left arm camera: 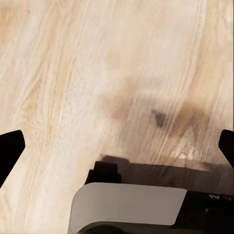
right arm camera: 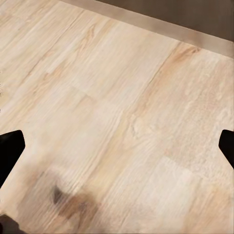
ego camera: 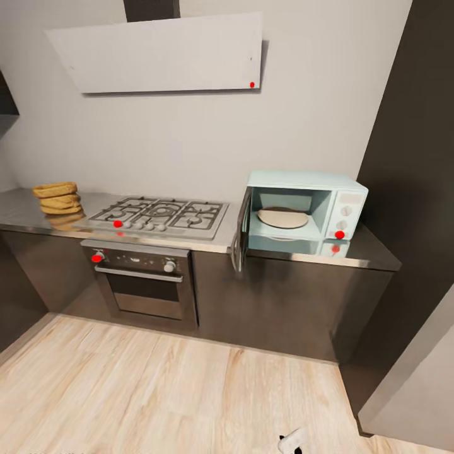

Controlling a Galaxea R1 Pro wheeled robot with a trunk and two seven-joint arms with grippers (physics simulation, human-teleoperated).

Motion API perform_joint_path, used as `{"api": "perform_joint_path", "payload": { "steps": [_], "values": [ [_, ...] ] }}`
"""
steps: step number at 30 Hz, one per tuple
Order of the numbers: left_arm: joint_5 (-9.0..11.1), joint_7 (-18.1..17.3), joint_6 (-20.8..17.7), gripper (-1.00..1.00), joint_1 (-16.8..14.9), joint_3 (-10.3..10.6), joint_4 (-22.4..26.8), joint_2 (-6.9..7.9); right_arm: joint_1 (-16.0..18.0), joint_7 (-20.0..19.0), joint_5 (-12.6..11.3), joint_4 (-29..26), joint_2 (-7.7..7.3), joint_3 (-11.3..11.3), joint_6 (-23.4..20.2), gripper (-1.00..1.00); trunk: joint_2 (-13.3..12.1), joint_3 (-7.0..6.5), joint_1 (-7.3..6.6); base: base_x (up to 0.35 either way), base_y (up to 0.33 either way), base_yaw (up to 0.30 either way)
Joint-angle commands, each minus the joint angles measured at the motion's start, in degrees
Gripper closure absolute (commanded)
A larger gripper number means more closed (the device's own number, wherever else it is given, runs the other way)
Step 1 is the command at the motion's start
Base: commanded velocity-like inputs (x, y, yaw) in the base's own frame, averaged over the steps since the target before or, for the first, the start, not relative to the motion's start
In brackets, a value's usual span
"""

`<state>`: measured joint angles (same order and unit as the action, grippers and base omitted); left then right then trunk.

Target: In the kitchen, take the popcorn bag from the countertop, put it into the microwave, and heat it until the popcorn is cooked so the cooked popcorn ends up inside the bag.

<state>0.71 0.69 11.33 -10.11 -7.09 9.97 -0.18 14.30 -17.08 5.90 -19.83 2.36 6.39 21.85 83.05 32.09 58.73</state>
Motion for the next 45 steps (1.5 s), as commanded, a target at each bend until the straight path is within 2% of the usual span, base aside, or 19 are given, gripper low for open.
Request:
{"api": "perform_joint_path", "payload": {
  "steps": [1, 3, 6, 18, 36, 45],
  "values": [
    [0.08, 0.17, 0.13, -1.0, -0.07, -0.23, -0.02, -0.51, 0.02, 1.09, 0.6, 0.05, 0.15, -0.16, 0.21, -1.0, -0.37, -0.13, -0.22, 0.0, 0.0, 0.127],
    [0.08, 0.17, 0.1, -1.0, -0.1, -0.24, -0.02, -0.63, 0.02, 3.4, 0.67, 0.05, 0.25, -0.15, 0.21, -1.0, -1.18, -0.48, -0.66, 0.0, 0.0, 0.213],
    [0.08, 0.19, 0.1, -1.0, -0.08, -0.37, -0.04, -0.64, 0.02, 4.21, 0.71, 0.13, 0.27, -0.13, 0.21, -1.0, -2.38, -1.02, -1.32, 0.0, 0.0, 0.269],
    [0.16, 0.09, -0.06, -1.0, -0.17, -0.56, -0.05, -0.27, 0.01, 4.35, 0.7, 0.12, 0.28, 0.81, 0.21, -1.0, -7.19, -3.18, -3.96, 0.0, 0.0, 0.276],
    [0.21, 0.1, -0.25, -1.0, -0.17, -0.73, -0.13, 0.09, 0.15, 4.34, 0.68, 0.05, 0.19, 0.9, 0.21, -1.0, -14.41, -6.19, -7.91, 0.0, 0.0, 0.274],
    [0.24, 0.1, -0.34, -1.0, -0.17, -0.73, -0.13, 0.09, 0.02, 4.39, 0.63, 0.05, 0.19, 0.9, 0.21, -1.0, -18.02, -7.79, -9.89, 0.0, 0.0, 0.042]
  ]
}}
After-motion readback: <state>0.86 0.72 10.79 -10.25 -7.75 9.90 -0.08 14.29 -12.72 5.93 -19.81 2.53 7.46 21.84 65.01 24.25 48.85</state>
